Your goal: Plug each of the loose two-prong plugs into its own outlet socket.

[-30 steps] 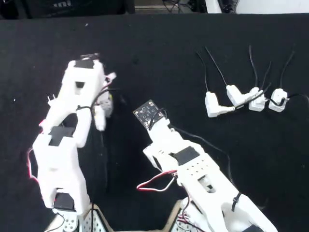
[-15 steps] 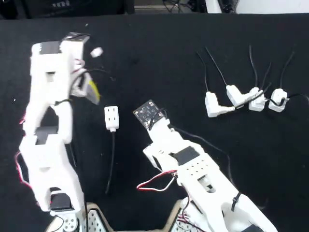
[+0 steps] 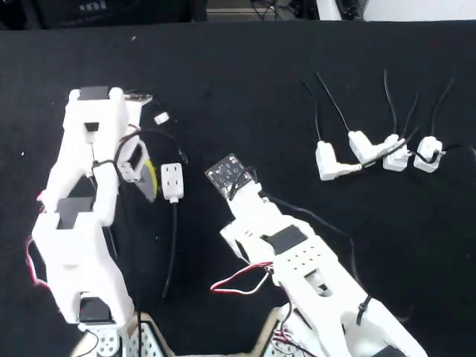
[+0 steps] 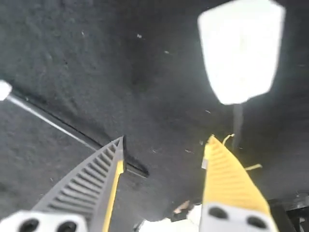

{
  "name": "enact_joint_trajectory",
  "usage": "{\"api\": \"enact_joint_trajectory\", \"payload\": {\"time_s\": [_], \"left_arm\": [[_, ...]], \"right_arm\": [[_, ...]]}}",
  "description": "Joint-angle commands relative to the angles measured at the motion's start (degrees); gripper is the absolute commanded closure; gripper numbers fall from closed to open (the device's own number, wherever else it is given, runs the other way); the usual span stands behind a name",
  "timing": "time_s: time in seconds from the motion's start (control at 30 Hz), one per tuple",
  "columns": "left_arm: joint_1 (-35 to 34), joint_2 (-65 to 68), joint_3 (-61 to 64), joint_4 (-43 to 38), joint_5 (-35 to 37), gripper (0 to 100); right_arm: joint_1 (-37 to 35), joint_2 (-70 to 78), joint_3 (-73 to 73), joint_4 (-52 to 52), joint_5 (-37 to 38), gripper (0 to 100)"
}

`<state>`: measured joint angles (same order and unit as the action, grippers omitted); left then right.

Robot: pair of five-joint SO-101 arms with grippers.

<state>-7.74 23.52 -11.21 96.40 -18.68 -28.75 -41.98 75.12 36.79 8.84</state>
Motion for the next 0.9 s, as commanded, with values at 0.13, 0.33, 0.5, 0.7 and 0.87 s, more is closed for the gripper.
{"api": "enact_joint_trajectory", "payload": {"time_s": [0.13,0.33,0.5,0.7,0.87], "left_arm": [[10.4,-9.1,10.9,-8.9,18.0,68],[15.3,-9.5,17.9,-21.6,27.3,67],[13.6,-9.0,23.1,-29.6,27.5,67],[13.1,-10.2,25.6,-32.4,16.5,76],[12.9,-10.0,26.2,-32.1,-3.3,95]], "right_arm": [[5.6,0.0,-4.1,2.5,-0.4,88.8],[9.1,0.0,-4.4,3.1,-0.1,88.8],[9.1,0.0,-4.4,3.1,-0.1,88.8],[9.1,0.0,-4.4,3.1,-0.1,88.8],[9.1,0.0,-4.4,3.1,-0.1,88.8]]}}
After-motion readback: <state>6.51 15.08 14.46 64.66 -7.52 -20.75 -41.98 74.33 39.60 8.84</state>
